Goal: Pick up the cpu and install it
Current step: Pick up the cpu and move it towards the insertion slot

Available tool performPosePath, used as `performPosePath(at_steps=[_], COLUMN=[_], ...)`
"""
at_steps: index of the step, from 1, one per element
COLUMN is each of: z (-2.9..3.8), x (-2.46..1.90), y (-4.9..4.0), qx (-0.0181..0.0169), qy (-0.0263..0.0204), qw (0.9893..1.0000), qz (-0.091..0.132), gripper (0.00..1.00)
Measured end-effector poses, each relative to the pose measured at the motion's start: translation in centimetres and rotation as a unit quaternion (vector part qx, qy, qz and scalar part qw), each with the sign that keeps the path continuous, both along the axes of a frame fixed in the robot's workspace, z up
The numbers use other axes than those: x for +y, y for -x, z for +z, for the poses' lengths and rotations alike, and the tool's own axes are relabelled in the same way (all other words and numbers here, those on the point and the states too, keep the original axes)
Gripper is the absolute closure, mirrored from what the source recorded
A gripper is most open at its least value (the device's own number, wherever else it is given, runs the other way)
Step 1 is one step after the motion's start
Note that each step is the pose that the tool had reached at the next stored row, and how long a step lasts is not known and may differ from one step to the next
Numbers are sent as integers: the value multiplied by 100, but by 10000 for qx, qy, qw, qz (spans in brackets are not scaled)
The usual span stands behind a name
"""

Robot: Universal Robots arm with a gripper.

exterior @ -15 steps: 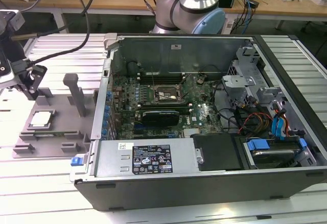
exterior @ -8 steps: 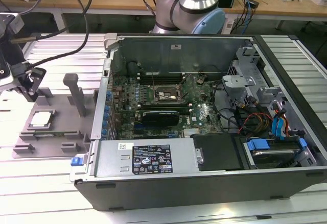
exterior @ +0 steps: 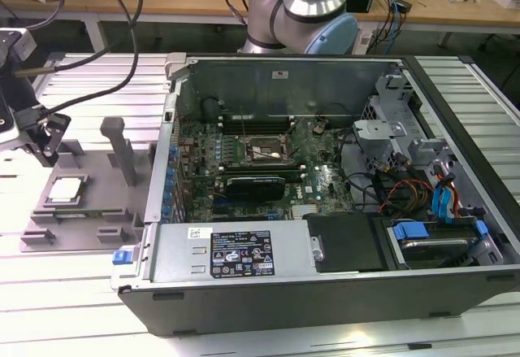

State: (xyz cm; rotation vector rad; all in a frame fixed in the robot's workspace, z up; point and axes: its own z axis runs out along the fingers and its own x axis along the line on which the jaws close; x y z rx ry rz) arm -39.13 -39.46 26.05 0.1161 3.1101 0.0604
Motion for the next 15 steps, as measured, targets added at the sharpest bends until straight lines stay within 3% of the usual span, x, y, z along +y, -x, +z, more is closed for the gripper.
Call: performPosePath(at_steps=[4, 10, 15], z=[-44, -192, -251], x=[1, 0, -1], y=[32, 50, 49], qx=[-11, -60, -62], qy=[0, -1, 0], qw=[10000, 10000, 9998], qz=[0, 75, 176], gripper=[89, 89, 89])
